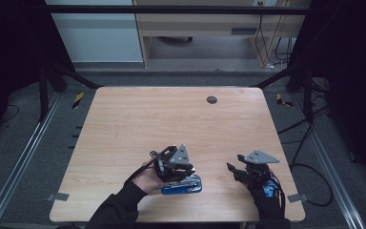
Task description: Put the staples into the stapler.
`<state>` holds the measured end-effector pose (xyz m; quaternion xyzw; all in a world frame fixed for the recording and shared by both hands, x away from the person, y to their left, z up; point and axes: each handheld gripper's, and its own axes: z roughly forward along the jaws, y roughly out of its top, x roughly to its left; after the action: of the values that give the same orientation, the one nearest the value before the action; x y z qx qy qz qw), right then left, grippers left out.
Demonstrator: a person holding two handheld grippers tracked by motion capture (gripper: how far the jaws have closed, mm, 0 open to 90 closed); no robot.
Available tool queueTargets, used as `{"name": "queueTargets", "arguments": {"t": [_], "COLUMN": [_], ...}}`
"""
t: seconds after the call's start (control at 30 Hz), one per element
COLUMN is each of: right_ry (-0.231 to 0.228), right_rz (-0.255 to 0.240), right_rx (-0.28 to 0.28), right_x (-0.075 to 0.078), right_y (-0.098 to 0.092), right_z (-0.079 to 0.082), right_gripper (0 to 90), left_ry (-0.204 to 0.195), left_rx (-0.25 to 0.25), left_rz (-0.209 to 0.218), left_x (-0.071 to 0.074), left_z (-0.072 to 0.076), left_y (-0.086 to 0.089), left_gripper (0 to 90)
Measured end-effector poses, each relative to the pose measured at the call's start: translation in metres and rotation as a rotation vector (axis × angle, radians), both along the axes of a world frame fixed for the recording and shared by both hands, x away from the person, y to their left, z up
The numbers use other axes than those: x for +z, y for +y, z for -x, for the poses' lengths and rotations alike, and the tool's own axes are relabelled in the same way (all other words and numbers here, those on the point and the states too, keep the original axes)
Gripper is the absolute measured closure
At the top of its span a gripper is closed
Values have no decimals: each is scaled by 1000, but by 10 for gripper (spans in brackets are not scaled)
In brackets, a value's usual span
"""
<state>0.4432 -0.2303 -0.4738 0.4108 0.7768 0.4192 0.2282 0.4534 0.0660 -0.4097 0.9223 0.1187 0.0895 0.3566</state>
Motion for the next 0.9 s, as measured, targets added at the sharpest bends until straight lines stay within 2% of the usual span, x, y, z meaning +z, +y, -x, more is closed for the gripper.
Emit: {"name": "queueTargets", "arguments": {"t": [0.47, 0.53, 0.7, 0.9], "right_ry": [-3, -6, -6, -3], "right_rz": [6, 7, 6, 9], "right_rx": [12, 14, 15, 15], "right_x": [0, -1, -1, -1], "right_y": [0, 0, 0, 0], "right_z": [0, 1, 0, 0], "right_gripper": [444, 445, 446, 446], "left_ry": [30, 35, 42, 51], "left_rx": [-17, -22, -30, -44], "left_rz": [-17, -5, -26, -30], "left_x": [-13, -16, -19, -24], "left_z": [-6, -7, -8, -8], "left_y": [-8, -8, -8, -9], "left_gripper": [774, 774, 774, 774]}}
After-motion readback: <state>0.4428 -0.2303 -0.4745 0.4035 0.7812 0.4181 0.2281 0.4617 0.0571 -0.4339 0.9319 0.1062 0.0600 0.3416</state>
